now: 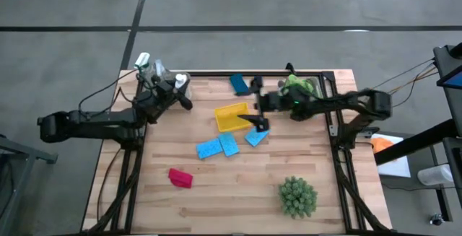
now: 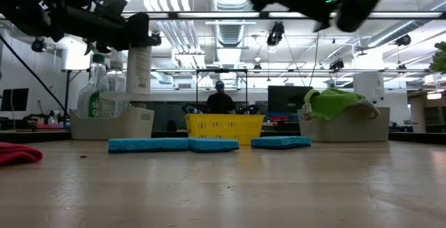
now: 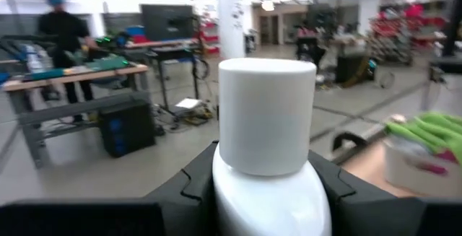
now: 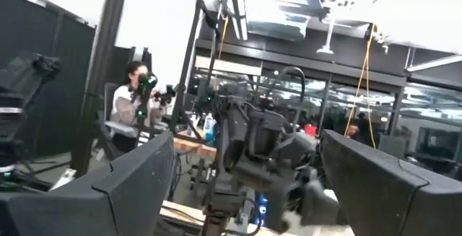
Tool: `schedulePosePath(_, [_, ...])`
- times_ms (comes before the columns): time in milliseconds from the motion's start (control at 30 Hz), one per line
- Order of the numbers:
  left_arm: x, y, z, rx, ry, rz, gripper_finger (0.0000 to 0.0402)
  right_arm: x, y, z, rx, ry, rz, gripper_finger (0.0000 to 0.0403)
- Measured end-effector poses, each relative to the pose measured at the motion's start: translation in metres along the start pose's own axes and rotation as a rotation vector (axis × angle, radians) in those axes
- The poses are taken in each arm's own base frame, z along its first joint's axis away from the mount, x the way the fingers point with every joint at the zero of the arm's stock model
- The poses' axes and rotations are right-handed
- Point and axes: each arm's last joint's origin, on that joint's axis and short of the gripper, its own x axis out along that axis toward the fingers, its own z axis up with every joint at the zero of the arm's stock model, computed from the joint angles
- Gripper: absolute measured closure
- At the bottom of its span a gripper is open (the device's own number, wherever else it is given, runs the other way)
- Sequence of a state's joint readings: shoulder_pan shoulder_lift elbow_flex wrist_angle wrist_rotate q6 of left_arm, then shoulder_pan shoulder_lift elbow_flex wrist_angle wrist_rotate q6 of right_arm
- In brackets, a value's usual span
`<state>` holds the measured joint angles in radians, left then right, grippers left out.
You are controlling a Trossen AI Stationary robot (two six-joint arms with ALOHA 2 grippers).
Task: Pick & Place Kitchen Items
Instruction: Put the white plastic restorer bottle into the left gray bin
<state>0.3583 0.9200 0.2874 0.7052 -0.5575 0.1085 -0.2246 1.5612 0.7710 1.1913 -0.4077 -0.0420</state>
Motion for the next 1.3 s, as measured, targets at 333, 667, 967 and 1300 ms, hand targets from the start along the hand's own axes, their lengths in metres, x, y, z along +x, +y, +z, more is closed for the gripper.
schedulePosePath(333, [0.020,0.017,-0.009,-0.007,-0.011,0.135,0.0275,-0.067,0.042,0.020,-0.039,0.003,-0.079,0.0060])
schedulePosePath(667, [0.055,0.026,-0.021,-0.011,-0.027,0.257,0.0275,-0.089,0.055,0.024,-0.041,-0.005,-0.075,0.0060])
schedulePosePath(967, [0.071,0.024,-0.039,0.001,0.051,0.369,0.0275,-0.087,0.055,0.012,-0.035,0.050,-0.070,0.0060])
schedulePosePath(1300, [0.068,0.025,-0.047,0.014,0.089,0.414,0.0275,-0.087,0.055,0.013,-0.039,0.049,-0.070,0.0060])
